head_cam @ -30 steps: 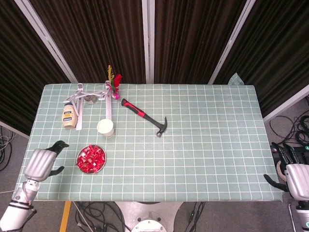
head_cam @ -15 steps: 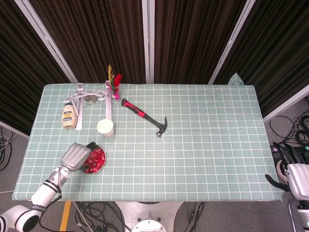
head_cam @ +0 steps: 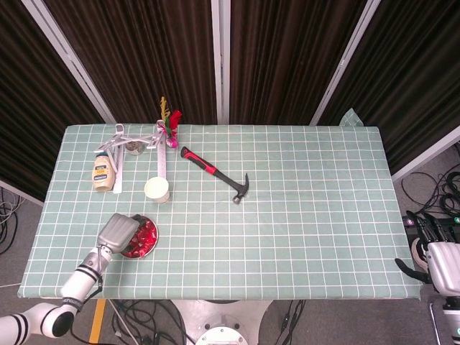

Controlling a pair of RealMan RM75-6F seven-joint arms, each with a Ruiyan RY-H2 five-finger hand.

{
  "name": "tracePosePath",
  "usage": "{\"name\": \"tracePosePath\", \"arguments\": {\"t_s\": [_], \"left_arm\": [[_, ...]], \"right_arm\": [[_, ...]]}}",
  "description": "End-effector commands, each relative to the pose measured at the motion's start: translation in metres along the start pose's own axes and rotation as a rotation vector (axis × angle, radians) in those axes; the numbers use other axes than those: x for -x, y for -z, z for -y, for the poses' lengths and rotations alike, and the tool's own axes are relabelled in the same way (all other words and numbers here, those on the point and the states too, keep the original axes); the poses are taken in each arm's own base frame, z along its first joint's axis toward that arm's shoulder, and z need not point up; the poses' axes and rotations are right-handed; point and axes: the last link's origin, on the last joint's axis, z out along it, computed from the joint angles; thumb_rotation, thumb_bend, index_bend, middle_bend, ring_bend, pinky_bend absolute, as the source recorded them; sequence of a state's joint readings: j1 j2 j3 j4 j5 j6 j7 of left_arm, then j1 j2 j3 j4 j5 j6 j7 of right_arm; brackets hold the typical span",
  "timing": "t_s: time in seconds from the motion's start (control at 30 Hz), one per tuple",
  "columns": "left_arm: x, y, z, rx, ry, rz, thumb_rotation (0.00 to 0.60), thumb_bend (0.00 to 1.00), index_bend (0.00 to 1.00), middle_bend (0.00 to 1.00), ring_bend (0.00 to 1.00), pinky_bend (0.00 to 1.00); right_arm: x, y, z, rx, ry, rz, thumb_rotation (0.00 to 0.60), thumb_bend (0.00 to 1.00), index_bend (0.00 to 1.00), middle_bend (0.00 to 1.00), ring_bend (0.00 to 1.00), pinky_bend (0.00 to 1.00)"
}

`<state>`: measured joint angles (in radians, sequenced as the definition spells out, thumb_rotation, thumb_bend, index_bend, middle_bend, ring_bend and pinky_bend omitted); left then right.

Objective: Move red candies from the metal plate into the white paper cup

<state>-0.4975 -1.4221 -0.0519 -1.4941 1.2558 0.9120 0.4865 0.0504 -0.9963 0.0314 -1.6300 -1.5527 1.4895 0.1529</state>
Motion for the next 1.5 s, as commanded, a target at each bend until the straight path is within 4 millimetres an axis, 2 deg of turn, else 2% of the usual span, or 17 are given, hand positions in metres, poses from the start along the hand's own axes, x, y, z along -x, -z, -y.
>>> {"name": "tracePosePath", "arguments": {"t_s": [0.03, 0.63, 1.07, 1.17, 1.33, 1.5], "left_arm": [[0.001, -0.003, -0.001, -0.004, -0.015, 0.001, 0.6, 0.2, 0.43, 0.45, 0.81, 1.0], [0.011, -0.014, -0.004, 0.012, -0.034, -0.003, 0.6, 0.31, 0.55, 0.56, 0.85, 1.0], [0.009, -0.017, -0.003, 0.029, 0.05, -0.021, 0.6, 0.46, 0.69, 0.72, 0.92, 1.0], [0.001, -0.014, -0.002, 0.033, 0.08, -0.041, 0.6, 0.46, 0.7, 0.74, 0.92, 1.0], [-0.021, -0.009, 0.001, 0.039, 0.128, -0.103, 0.6, 0.46, 0.7, 0.74, 0.92, 1.0], [-0.052, -0.019, 0.006, 0.041, 0.143, -0.159, 0.6, 0.47, 0.7, 0.74, 0.93, 1.0]], "right_arm": [[0.001, 0.0, 0.0, -0.001, -0.002, 0.002, 0.6, 0.1, 0.08, 0.16, 0.07, 0.24], [-0.001, 0.0, 0.0, 0.002, -0.003, 0.005, 0.6, 0.1, 0.08, 0.16, 0.08, 0.29], [-0.002, 0.003, -0.002, 0.007, -0.004, 0.002, 0.6, 0.1, 0.08, 0.16, 0.08, 0.3], [-0.002, 0.003, -0.002, 0.008, -0.004, 0.001, 0.6, 0.1, 0.08, 0.16, 0.08, 0.3], [-0.003, 0.004, -0.004, 0.009, -0.006, 0.0, 0.6, 0.1, 0.08, 0.16, 0.08, 0.31], [-0.003, 0.003, -0.004, 0.009, -0.006, -0.001, 0.6, 0.1, 0.08, 0.16, 0.08, 0.31]]}}
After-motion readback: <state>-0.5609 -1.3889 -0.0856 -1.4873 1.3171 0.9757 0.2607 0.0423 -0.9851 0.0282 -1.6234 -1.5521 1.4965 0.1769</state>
